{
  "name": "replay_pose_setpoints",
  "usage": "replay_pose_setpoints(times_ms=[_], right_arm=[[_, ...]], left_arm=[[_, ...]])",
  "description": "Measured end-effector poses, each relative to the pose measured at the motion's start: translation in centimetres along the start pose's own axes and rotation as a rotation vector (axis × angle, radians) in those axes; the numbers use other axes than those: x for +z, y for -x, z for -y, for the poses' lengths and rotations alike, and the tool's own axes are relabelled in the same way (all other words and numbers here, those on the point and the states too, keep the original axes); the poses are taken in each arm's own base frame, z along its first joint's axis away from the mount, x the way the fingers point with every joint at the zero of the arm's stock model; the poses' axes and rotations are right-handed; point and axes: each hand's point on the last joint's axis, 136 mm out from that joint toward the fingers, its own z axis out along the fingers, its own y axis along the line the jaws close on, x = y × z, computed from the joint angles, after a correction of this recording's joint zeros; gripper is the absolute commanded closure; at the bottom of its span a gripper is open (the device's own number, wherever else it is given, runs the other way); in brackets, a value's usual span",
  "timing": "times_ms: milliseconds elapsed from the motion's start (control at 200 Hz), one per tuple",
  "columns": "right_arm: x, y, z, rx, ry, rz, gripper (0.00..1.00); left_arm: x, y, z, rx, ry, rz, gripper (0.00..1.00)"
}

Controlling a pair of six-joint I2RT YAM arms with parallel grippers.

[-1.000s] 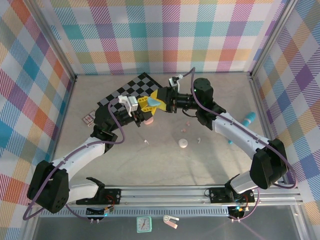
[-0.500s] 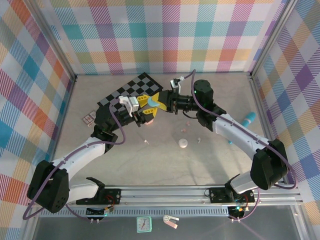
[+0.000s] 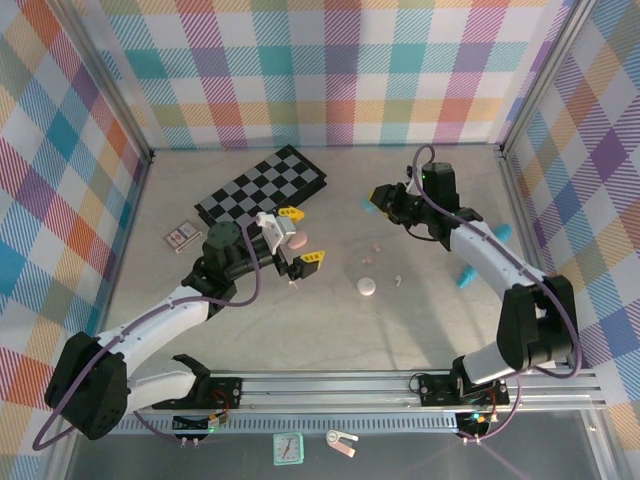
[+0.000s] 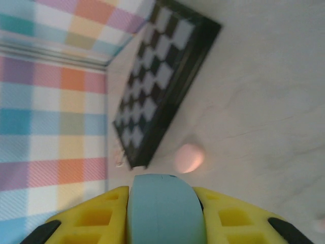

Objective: Insert the wireless bluetooth earbuds into the charging case

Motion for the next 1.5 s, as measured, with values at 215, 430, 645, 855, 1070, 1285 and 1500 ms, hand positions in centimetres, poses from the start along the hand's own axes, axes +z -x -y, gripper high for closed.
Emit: replay_pose_setpoints(times_ms=[215, 430, 645, 855, 1070, 1285, 1500], right_arm=[[5.5, 1.0, 6.6, 0.018, -0.168, -0.063, 0.81], [10.1, 1.0, 11.5, 0.057, -0.257, -0.120, 0.81], [11.6, 1.6, 13.2, 0.060, -0.307, -0.128, 0.70], [11.2, 2.5, 14.4, 0.050, -0.352, -0.109, 0.49], [9.5, 3.6, 15.6, 0.011, -0.433, -0.074, 0.27], [4.0, 4.9, 13.6, -0.089, -0.467, 0.015, 0.18], [-0.4, 4.1, 9.2, -0.175, -0.365, 0.072, 0.16]], left_arm=[[0.5, -2.0, 0.5, -0.037, 0.007, -0.069, 0.00], [0.4, -3.4, -0.2, -0.064, 0.058, -0.111, 0.00], [0.2, -4.5, -1.3, -0.091, 0.126, -0.155, 0.00], [-0.3, -6.8, -2.5, -0.122, 0.201, -0.253, 0.00], [-1.1, -7.8, -5.2, -0.123, 0.291, -0.345, 0.00], [-1.8, -9.3, -9.2, -0.086, 0.397, -0.510, 0.01], [-0.7, -12.0, -11.8, -0.053, 0.393, -0.727, 0.04]])
